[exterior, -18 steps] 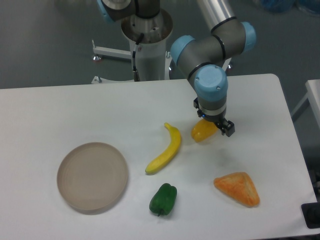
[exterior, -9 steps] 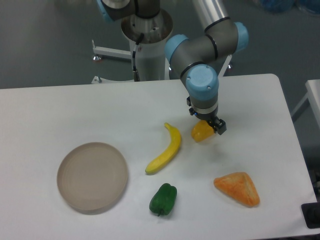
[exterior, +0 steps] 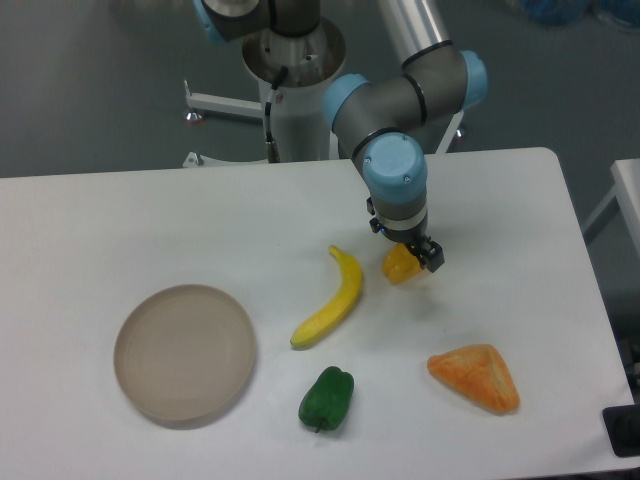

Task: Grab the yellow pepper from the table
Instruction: 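Lower the gripper around the yellow pepper and close it, then lift the grasped yellow pepper up off the table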

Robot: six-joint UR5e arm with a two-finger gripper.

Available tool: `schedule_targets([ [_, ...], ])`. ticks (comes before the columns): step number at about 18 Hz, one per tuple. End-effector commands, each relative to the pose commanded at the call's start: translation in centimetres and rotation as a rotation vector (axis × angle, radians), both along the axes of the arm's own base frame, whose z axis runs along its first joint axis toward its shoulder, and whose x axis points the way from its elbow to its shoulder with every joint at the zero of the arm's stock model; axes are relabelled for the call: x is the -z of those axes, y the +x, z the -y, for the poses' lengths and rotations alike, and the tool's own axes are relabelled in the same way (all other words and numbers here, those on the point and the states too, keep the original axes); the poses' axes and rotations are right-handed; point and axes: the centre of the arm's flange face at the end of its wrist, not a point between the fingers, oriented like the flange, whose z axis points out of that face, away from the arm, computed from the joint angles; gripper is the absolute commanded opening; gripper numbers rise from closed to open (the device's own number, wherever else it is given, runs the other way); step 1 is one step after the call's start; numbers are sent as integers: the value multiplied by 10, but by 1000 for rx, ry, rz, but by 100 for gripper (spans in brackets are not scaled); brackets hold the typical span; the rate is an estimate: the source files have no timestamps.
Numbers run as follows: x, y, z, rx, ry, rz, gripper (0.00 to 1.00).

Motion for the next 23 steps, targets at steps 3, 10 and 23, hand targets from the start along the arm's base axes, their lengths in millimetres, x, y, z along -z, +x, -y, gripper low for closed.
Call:
schedule_targets([
  [3, 1, -1, 0, -3, -1, 1, 100],
  [10, 5, -4, 0, 1, 3, -2, 100],
  [23, 11, -9, 2, 12, -3, -2, 79],
])
